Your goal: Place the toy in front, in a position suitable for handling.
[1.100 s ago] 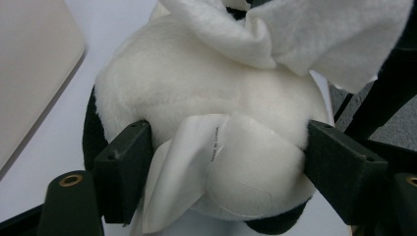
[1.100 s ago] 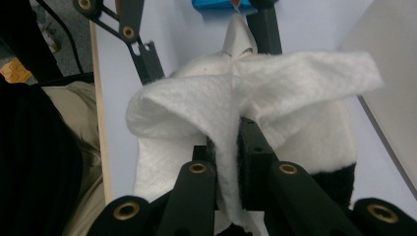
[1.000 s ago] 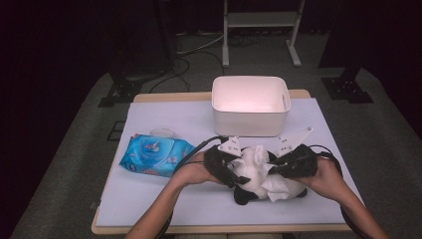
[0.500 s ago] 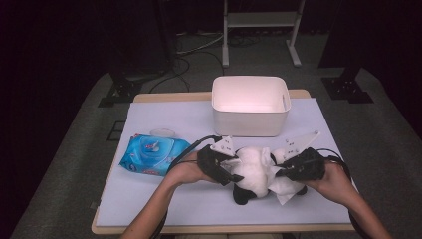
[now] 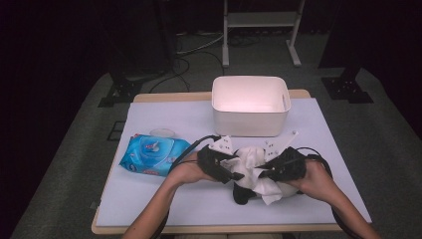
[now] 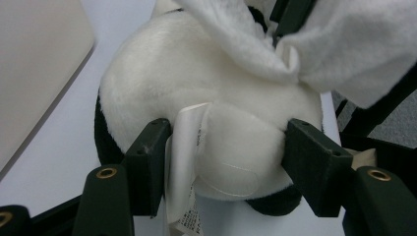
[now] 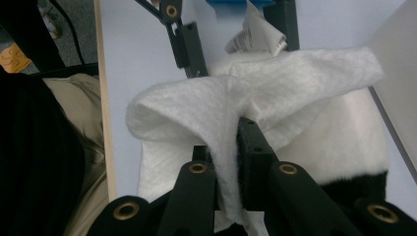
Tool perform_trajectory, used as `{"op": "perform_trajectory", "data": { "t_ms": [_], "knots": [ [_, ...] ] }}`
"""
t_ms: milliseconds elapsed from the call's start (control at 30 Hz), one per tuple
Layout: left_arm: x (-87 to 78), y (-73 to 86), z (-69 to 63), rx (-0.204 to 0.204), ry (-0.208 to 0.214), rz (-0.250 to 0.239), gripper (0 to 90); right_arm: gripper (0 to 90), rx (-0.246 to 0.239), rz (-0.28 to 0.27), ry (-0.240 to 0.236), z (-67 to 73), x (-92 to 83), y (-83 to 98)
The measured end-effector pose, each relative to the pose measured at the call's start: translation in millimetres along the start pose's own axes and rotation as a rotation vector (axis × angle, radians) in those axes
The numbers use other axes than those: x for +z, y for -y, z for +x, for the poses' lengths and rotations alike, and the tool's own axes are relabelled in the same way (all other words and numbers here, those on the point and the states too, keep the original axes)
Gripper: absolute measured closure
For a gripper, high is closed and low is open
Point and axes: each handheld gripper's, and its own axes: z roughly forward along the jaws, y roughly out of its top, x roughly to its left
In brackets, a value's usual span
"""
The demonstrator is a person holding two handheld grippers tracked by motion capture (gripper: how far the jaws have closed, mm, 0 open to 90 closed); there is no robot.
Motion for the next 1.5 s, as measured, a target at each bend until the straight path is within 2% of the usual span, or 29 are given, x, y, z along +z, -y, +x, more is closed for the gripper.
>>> {"op": "perform_trajectory", "data": {
  "t_ms": [67, 367, 533, 767, 933, 1100, 1267, 1500],
  "knots": [
    [0.3, -0.4, -0.3, 0.0, -0.001, 0.0, 37.1, 84.4, -0.014, -0.002, -0.009, 0.6, 3.5, -4.8],
    [0.3, 0.9, -0.2, -0.004, -0.002, 0.003, 37.0, 84.4, -0.014, -0.017, -0.036, -0.7, 9.7, -9.3],
    [0.1, -0.1, -0.3, 0.003, 0.002, 0.007, 36.5, 84.3, 0.002, -0.029, -0.042, 0.2, 4.4, -0.3],
    [-3.1, 0.5, 0.8, -0.004, 0.01, 0.013, 35.1, 84.3, 0.034, -0.019, -0.029, -0.4, -3.7, 16.6],
    [-8.2, 1.9, 2.8, -0.009, -0.003, 0.018, 34.7, 84.3, 0.06, -0.018, -0.016, -1.6, -8.1, 31.2],
    [-8.4, 5.1, 4.6, -0.013, -0.003, 0.022, 39.5, 84.2, 0.085, -0.011, -0.008, -1.9, -9.3, 41.3],
    [-5.8, 5.8, 4.7, -0.02, 0.0, 0.014, 41.7, 84.3, 0.07, -0.025, -0.017, -0.1, -7.0, 35.9],
    [-3.9, 5.3, 3.7, -0.015, -0.002, 0.007, 42.2, 84.3, 0.03, -0.031, -0.04, 2.4, 3.1, 15.2]
  ]
}}
